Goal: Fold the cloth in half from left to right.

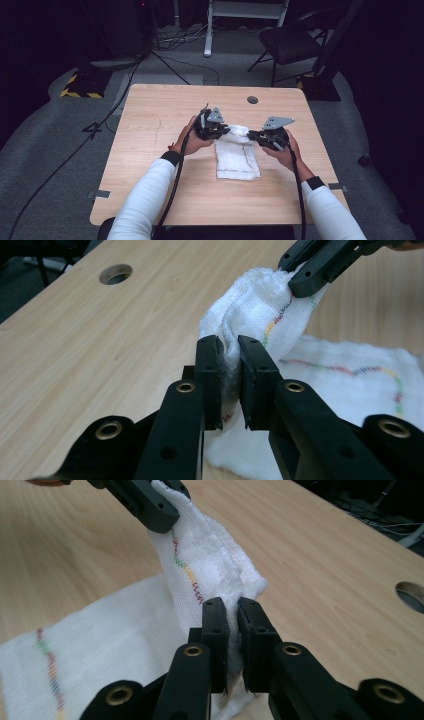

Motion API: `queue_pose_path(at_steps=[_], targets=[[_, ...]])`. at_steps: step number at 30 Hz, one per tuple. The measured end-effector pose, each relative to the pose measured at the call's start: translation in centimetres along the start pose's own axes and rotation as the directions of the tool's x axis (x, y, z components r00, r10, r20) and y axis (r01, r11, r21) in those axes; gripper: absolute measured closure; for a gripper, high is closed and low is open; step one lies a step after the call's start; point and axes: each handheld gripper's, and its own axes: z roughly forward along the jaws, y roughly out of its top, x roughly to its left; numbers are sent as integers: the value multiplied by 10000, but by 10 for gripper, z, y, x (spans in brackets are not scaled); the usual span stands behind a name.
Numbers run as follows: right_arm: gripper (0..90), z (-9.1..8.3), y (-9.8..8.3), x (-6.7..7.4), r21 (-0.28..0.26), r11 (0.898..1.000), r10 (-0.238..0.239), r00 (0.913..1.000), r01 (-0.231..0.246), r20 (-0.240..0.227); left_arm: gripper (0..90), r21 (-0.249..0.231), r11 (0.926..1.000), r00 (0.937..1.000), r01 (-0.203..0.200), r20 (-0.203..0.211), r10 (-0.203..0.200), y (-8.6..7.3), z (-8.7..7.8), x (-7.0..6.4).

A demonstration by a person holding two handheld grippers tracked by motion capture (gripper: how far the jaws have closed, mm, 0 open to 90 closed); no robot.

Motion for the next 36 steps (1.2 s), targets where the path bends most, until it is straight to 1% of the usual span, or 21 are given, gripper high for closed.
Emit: queue_pose_path(at_steps=[1, 2, 3, 4, 5, 10, 14, 16, 17, 19, 20, 21, 22, 26, 27, 28, 29, 30, 32, 34, 36], targets=[[829, 0, 0, 0, 0, 10000, 0, 10000, 0, 0, 800, 0, 10000, 10000, 0, 0, 0, 0, 0, 0], [829, -1, -2, 2, 27, 10000, -9, 10000, 9, -50, 800, 98, 9999, 9999, -90, 97, 89, -4, 0, -4], [828, -4, -7, 7, -11, 10000, -20, 9995, 20, -313, 795, 143, 9997, 9995, -186, 271, 182, -9, -1, -10], [828, -4, -7, 7, -11, 10000, -20, 9995, 20, -313, 795, 143, 9997, 9995, -186, 271, 182, -9, -1, -10], [827, -6, -12, 11, 22, 10000, -80, 9985, 81, -538, 791, 227, 9994, 9987, -274, 426, 264, -15, -1, -17], [823, -11, -23, 23, 201, 9994, -271, 9950, 292, -966, 793, 623, 9958, 9942, -664, 892, 607, -24, 2, -38], [815, -15, -33, 30, 412, 9983, -352, 9925, 403, -1174, 795, 854, 9909, 9895, -1036, 1094, 941, -27, 2, -52], [807, -17, -37, 33, 474, 9981, -334, 9926, 392, -1171, 795, 872, 9906, 9884, -1049, 1191, 942, -30, 3, -58], [806, -18, -38, 35, 500, 9978, -359, 9917, 424, -1231, 793, 939, 9887, 9873, -1165, 1195, 1050, -31, 2, -61], [804, -20, -43, 39, 541, 9975, -387, 9904, 462, -1325, 789, 996, 9879, 9869, -1193, 1205, 1070, -32, 2, -64], [804, -21, -45, 41, 596, 9970, -399, 9896, 485, -1381, 787, 1054, 9863, 9859, -1266, 1228, 1134, -35, 1, -68], [804, -21, -45, 41, 596, 9970, -399, 9896, 485, -1381, 785, 1054, 9863, 9859, -1266, 1228, 1134, -35, 1, -68], [805, -21, -49, 44, 688, 9964, -398, 9886, 503, -1452, 785, 1110, 9836, 9841, -1419, 1232, 1280, -39, -1, -74], [805, -22, -55, 52, 883, 9938, -520, 9851, 671, -1637, 787, 1134, 9840, 9825, -1372, 1422, 1206, -46, -4, -80], [803, -23, -56, 53, 930, 9933, -518, 9848, 679, -1657, 784, 1240, 9820, 9815, -1427, 1454, 1242, -48, -4, -83], [801, -23, -57, 55, 993, 9923, -568, 9846, 740, -1655, 781, 1342, 9788, 9814, -1546, 1354, 1364, -50, -3, -85], [800, -24, -58, 56, 1039, 9908, -692, 9843, 868, -1625, 779, 1441, 9755, 9797, -1665, 1359, 1472, -51, -2, -88], [793, -25, -59, 57, 1088, 9897, -744, 9842, 926, -1605, 771, 1458, 9750, 9794, -1675, 1382, 1476, -52, -1, -89], [775, -27, -61, 60, 1207, 9871, -858, 9842, 1050, -1549, 765, 1518, 9755, 9809, -1592, 1360, 1389, -53, 0, -91], [771, -30, -64, 62, 1252, 9856, -942, 9839, 1137, -1518, 759, 1545, 9755, 9803, -1568, 1449, 1346, -54, -2, -92], [774, -34, -68, 62, 1283, 9868, -773, 9837, 987, -1621, 741, 1516, 9778, 9804, -1445, 1557, 1207, -56, -4, -92]])
